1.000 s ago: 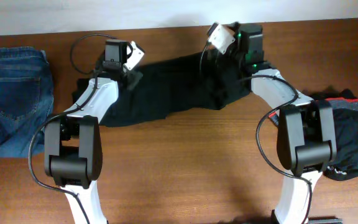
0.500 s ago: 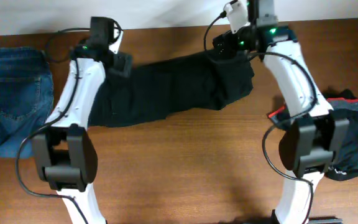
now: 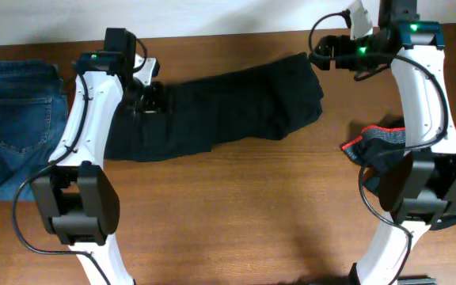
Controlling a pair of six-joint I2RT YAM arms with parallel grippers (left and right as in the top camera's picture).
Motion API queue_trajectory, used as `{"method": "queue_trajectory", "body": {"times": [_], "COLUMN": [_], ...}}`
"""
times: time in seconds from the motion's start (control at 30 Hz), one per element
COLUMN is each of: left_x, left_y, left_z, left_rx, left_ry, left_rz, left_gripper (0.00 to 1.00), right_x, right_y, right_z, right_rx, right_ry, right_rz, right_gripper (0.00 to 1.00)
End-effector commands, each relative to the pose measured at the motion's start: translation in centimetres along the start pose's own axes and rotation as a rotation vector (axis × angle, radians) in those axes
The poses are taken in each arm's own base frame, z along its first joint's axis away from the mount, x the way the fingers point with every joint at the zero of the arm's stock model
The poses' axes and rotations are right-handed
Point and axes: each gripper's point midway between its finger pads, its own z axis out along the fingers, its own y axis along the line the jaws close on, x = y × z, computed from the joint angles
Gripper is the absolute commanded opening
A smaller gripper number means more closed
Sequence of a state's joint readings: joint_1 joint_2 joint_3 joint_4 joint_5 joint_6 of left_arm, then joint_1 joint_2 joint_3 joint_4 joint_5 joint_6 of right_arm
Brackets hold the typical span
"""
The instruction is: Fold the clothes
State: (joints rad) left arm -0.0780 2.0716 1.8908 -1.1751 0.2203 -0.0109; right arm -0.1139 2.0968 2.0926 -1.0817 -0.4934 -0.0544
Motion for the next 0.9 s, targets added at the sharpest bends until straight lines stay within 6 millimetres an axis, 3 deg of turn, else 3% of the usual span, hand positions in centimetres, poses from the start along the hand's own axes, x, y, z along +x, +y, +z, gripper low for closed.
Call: {"method": "queue_trajectory", "body": {"times": [0.0, 0.23, 0.6, 0.77, 0.87], "left_x": [0.2, 0.8, 0.7, 0.6, 0.5], "left_y": [-1.0, -1.6, -0.3, -0.2, -0.2], "left_z": [-1.1, -1.1, -1.1, -1.1, -1.1], "left_rx": [0.042, 0.044, -0.036, -0.042, -0.042], "left_ry": [-0.001, 0.021, 0.013, 0.008, 0.006], "left_rz": [-0.026, -0.018, -0.014, -0.013, -0.012], "left_gripper": [1.0, 1.0, 1.0, 1.0, 1.0], "right_x": [2.0, 4.4, 3.4, 4.6, 5.6], "right_y": [-0.5, -3.2, -7.3, -8.0, -8.9], "right_z": [3.9, 9.5, 12.6, 13.9, 15.2], "right_rx": [-0.056, -0.094, 0.007, 0.002, 0.0], "right_ry": [0.092, 0.177, 0.116, 0.152, 0.174], "right_rz": [0.07, 0.06, -0.085, -0.064, -0.049], "right_gripper": [0.99, 0.99, 0.99, 0.99, 0.93]}}
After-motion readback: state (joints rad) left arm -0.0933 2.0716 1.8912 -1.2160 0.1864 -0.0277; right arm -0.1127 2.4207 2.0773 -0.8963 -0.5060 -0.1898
